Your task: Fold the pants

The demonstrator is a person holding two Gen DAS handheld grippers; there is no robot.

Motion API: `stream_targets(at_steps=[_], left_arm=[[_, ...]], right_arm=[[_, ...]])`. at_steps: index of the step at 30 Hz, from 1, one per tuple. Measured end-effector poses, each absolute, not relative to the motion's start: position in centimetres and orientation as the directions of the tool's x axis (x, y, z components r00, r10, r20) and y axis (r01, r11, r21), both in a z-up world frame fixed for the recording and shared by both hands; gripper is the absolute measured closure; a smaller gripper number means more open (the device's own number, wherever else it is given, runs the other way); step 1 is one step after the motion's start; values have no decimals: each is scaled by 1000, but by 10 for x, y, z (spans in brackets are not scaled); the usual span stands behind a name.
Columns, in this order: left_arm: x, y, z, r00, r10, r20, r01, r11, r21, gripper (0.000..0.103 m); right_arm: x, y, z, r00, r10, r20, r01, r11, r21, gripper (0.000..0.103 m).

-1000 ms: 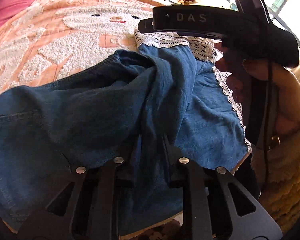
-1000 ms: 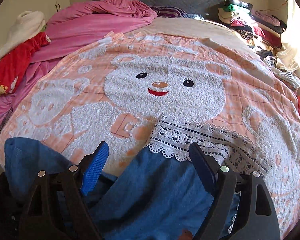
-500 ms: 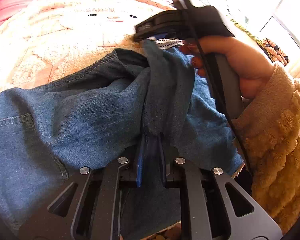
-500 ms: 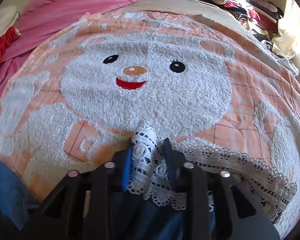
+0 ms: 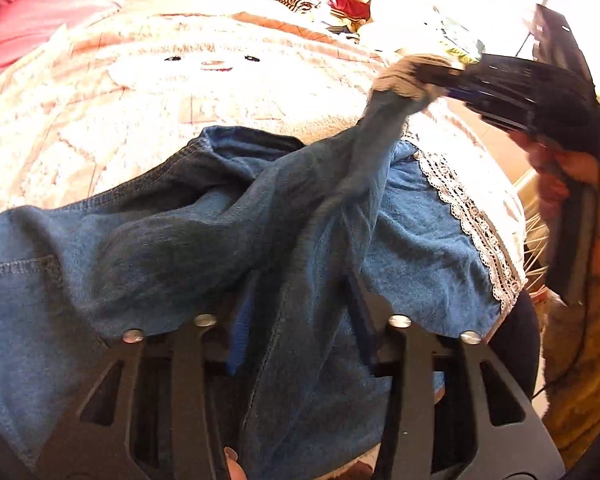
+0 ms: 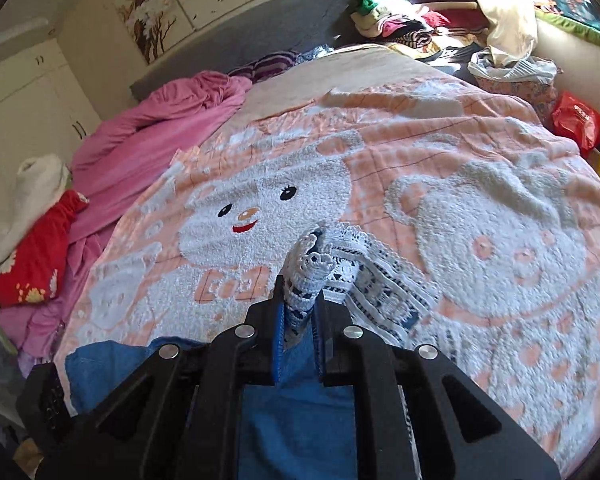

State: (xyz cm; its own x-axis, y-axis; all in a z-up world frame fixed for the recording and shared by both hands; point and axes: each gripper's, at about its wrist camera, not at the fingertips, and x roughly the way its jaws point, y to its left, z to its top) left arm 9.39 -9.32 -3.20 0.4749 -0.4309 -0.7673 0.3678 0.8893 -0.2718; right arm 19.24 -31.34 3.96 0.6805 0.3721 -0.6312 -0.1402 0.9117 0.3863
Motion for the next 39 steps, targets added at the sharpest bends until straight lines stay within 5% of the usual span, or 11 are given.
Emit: stream_targets(at_steps=[1,5,17,39], left_arm=[[98,-94,-32,479,-424,-768,377,890,-257,98],[89,-94,-23,475,-436,-764,442,869,-221,102],[56,-94,-28,451,-432,-781,531,833,-154,102],[24,-108,-32,420,-411,-809,560,819,-126,102]], right_arm=[[182,-322,42,690,372,-621,-128,907,401,92],[135,-351,42,706,366,-606,-83,893,443,92],[32,-373,-15,625,347,-699,46,878,477,92],[28,-381,-31,578,309,-755,60,907,417,89]])
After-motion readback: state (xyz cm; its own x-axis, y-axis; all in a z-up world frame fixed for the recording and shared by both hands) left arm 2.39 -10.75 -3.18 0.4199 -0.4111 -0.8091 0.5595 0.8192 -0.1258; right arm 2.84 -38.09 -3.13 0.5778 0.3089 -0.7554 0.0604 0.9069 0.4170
